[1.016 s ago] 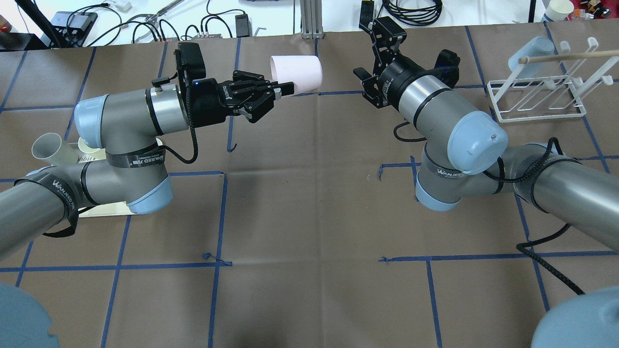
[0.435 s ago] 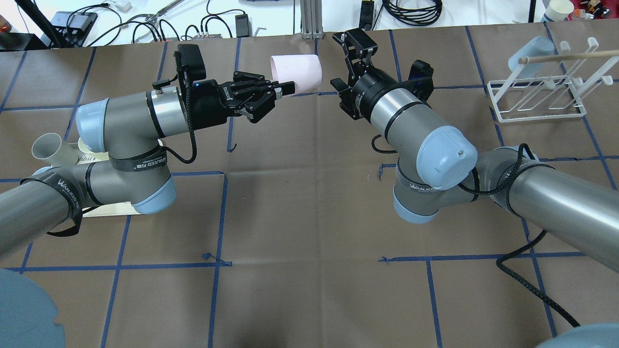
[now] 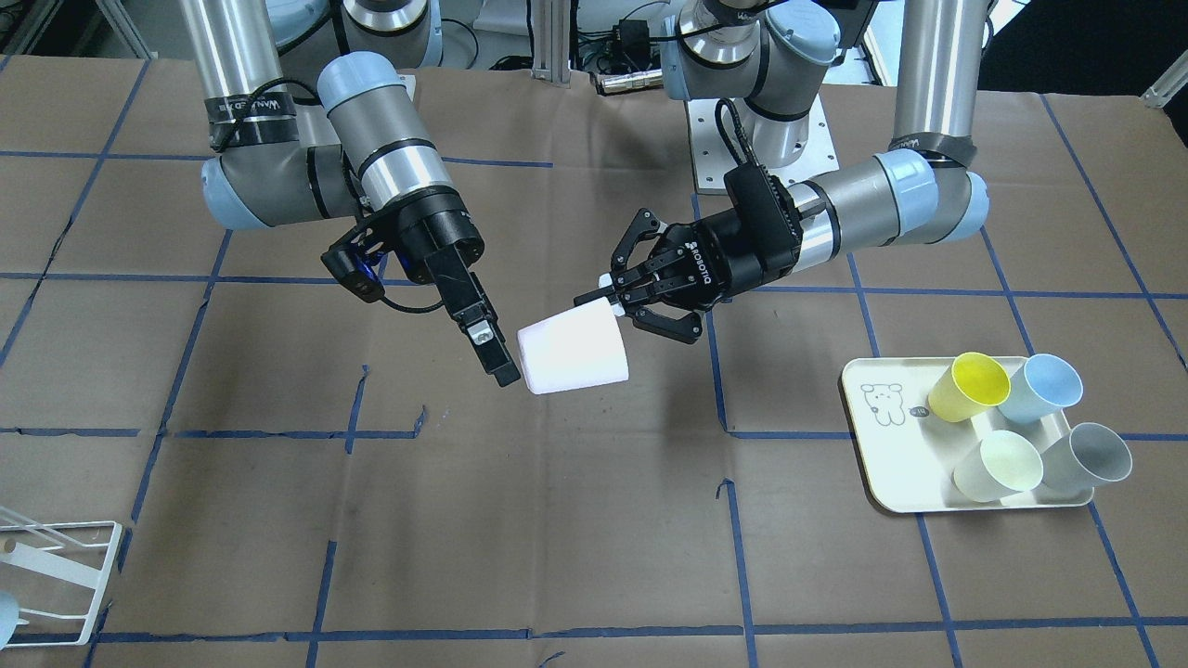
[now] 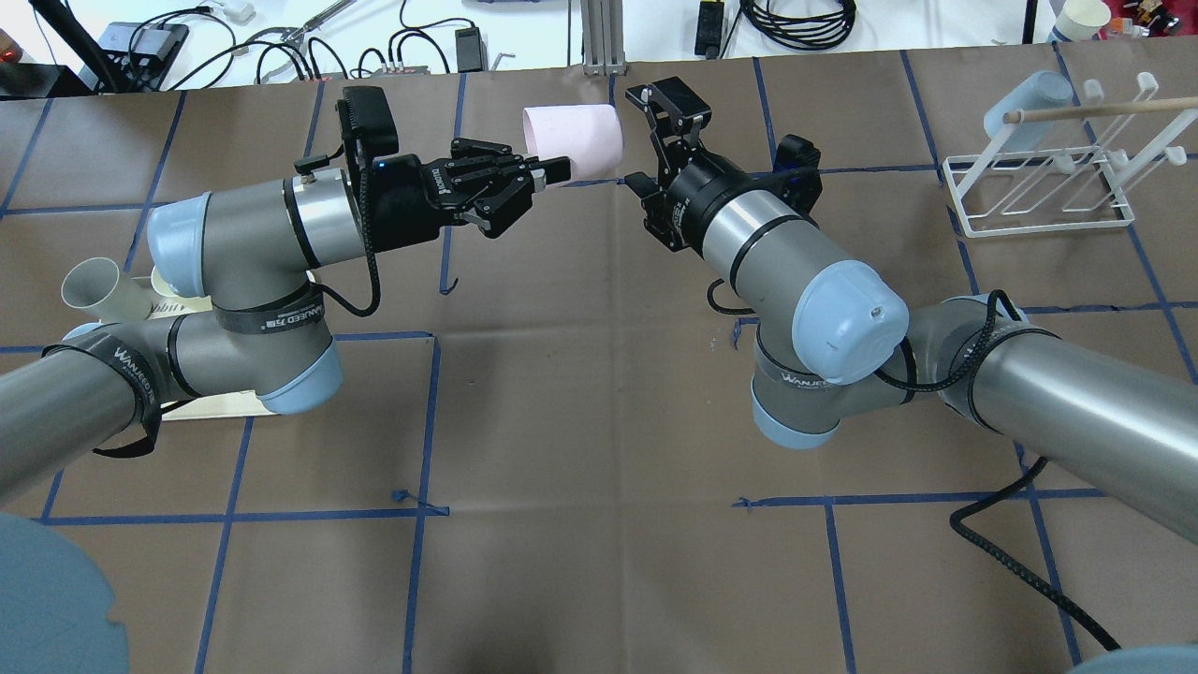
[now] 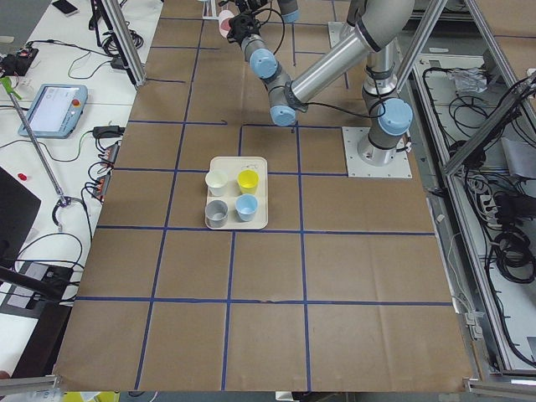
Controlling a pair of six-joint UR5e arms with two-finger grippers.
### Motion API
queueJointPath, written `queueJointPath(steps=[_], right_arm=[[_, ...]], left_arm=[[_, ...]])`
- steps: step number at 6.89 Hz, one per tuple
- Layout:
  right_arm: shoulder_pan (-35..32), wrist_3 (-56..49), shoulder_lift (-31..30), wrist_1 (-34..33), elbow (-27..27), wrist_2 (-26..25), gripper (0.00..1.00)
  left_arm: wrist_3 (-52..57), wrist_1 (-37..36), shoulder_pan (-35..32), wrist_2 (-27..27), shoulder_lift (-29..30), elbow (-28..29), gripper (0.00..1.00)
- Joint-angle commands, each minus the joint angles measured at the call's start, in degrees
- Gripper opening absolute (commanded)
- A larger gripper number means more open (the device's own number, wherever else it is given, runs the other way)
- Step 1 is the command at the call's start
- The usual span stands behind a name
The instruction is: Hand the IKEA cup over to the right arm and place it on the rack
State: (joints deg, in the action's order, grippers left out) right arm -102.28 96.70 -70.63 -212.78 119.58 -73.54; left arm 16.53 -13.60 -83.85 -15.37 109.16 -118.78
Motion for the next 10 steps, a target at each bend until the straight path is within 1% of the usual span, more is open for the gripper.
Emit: queueJointPath(steps=[1,6,9,10], right_arm=[[-1.2,0.2,0.0,0.2,-0.5,-0.1,1.00],[-2.7,0.9,0.3,1.6,-4.1,-0.2,1.00],[-2.7,0.9,3.1,1.6,-7.0,-0.1,1.00],[-3.0,0.9,3.2,1.6,-7.1,0.0,1.00]], left_arm=[[-0.1,0.0,0.0,0.0,0.0,0.0,0.00],[-1.2,0.0,0.0,0.0,-0.1,0.3,0.00],[-1.2,0.0,0.0,0.0,0.0,0.3,0.00],[-1.2,0.0,0.0,0.0,-0.1,0.3,0.00]])
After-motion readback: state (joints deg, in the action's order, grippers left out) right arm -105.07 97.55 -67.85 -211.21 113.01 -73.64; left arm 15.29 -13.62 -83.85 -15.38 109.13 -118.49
